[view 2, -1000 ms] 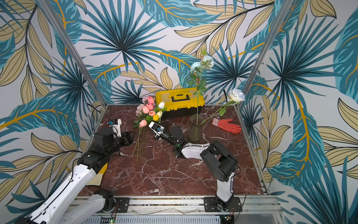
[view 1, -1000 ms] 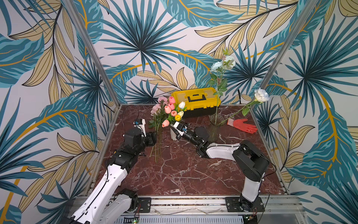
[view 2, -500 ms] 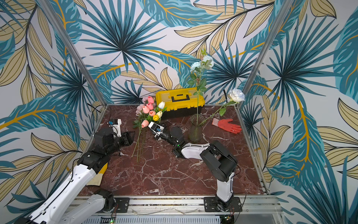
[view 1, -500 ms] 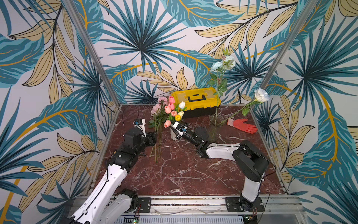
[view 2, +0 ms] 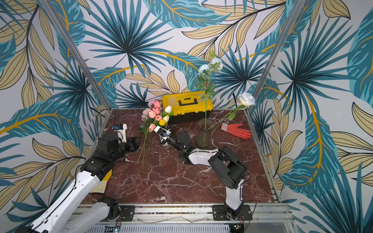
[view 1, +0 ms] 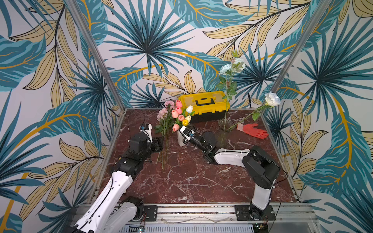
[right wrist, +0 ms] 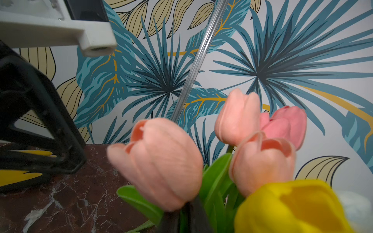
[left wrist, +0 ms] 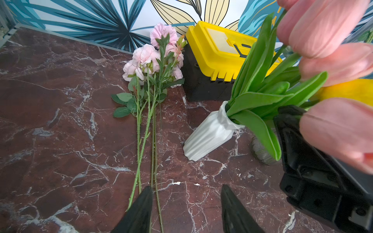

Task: Pick out pink flowers from the vase
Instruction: Pick up the flower from the vase.

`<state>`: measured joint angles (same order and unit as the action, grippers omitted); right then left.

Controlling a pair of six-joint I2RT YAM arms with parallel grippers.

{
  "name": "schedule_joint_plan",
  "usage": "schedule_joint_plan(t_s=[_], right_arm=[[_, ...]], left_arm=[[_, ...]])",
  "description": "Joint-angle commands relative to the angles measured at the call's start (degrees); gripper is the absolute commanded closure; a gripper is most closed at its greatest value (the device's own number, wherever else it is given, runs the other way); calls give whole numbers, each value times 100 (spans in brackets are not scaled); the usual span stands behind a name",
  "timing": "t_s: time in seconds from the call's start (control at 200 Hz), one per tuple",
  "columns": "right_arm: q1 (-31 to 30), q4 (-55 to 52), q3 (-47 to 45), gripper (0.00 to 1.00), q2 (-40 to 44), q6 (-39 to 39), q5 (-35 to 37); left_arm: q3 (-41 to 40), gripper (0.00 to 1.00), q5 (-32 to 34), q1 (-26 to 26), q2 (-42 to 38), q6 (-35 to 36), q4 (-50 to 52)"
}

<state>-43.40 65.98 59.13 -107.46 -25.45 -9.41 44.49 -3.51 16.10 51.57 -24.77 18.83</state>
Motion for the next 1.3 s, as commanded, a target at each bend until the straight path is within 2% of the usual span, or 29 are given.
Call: schedule_joint_plan(t_s=[0.0,0.3,0.671,0.981,1.132,1.292], right_arm=[[-29,-53,-69,91,272,21,-26],[-29,-1043,-10,93,1261,-80,-267],[-24,-1839,432,93,1963,-72,-477],[-46,-3472,1086,94,2983,90,-845],[-64,-4144,1213,94,3399,144,-692],[-64,-4484,1069,94,3854,192,-607]], left_arm=[[65,45,-186,27,-102,211,-133],[379,45,-532,60,-92,472,-107],[559,43,-743,56,-339,774,-107],[714,41,-1343,54,-769,1301,-106],[793,41,-1331,59,-861,1339,-107],[824,40,-1746,76,-845,1395,-107]])
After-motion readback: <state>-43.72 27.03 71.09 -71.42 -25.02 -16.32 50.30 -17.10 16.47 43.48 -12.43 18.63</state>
